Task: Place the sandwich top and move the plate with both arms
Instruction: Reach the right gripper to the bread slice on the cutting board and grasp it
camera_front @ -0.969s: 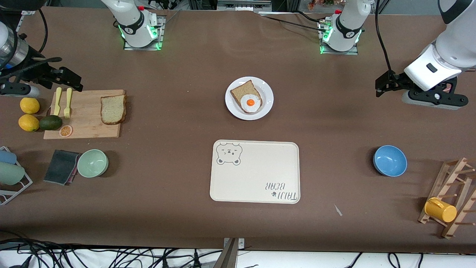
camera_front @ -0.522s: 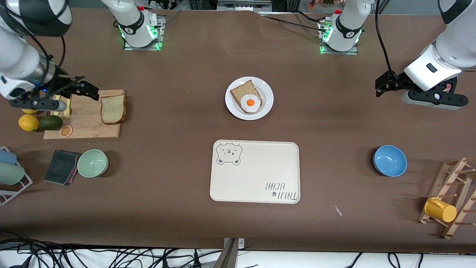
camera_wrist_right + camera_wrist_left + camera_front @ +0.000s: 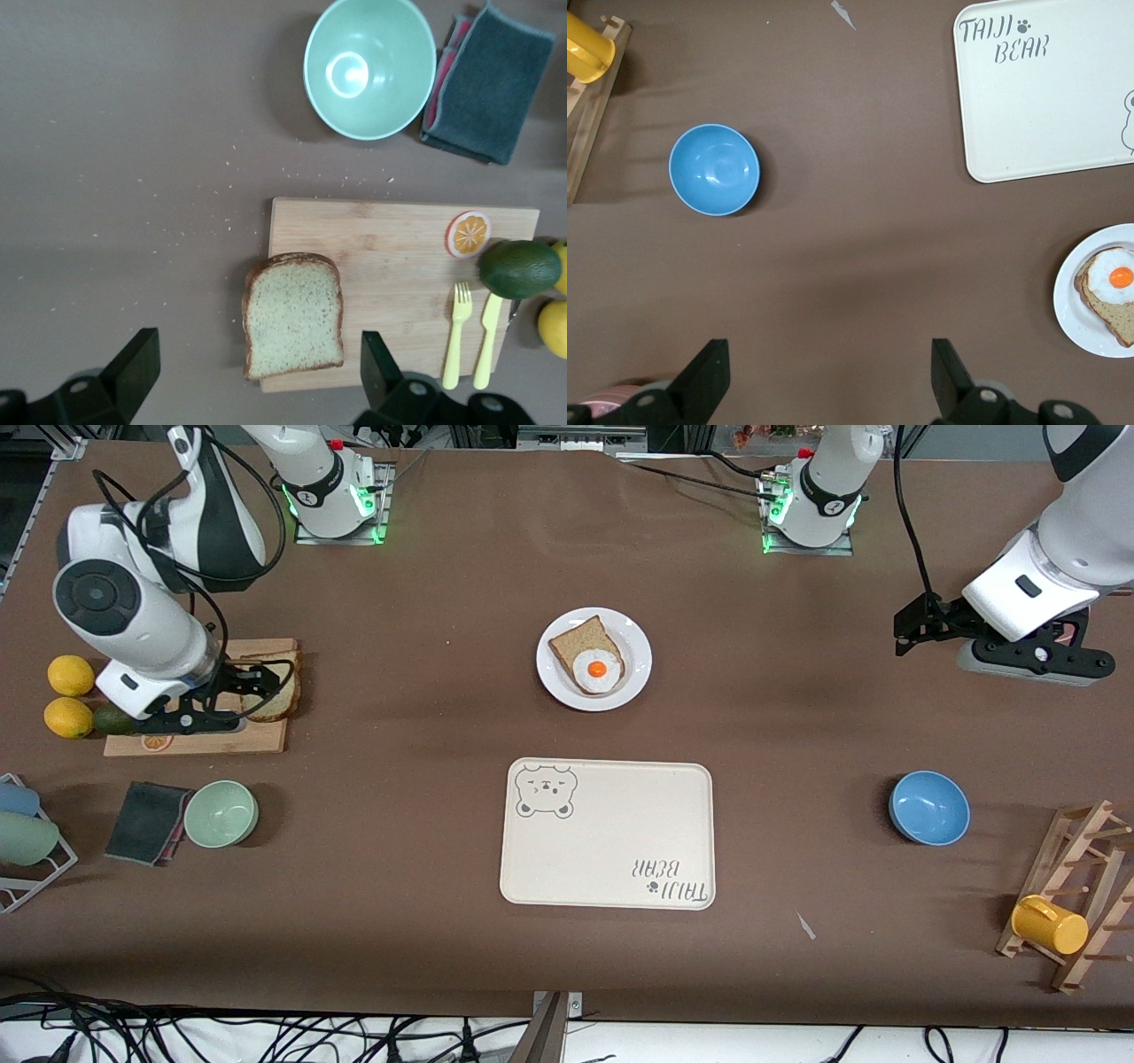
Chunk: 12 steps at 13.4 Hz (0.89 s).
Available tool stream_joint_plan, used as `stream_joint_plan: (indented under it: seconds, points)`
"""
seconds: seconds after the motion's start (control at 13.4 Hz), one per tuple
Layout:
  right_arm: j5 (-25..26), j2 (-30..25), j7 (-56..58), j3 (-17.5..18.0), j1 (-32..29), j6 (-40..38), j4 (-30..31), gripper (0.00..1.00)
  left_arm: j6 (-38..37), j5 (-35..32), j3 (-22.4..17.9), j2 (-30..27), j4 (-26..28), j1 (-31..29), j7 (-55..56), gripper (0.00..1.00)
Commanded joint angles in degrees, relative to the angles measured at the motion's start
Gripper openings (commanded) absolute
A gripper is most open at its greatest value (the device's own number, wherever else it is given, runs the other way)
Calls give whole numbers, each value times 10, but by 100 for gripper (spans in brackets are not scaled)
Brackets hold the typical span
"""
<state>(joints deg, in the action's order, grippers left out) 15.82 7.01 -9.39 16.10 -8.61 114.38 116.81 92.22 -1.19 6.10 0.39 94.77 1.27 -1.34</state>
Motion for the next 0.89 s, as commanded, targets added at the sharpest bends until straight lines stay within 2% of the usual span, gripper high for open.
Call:
stream_joint_plan:
  seconds: [0.0,0.15,0.3,0.67,0.82]
  points:
    - [69,8,-57,26,1,25,41,100,-12,15,3,3,-13,-6,-6,100]
    - [148,21,-127,37,2,38,86,100,-12,15,3,3,-13,-6,-6,100]
    - [204,38,-165,42,2,57,119,100,-12,15,3,3,-13,-6,-7,100]
    - [218,99,-184,40,1,65,122,98,-12,15,3,2,-13,-6,-6,100]
    - [228,117,-185,40,1,65,122,94,-12,15,4,3,-13,-6,-6,100]
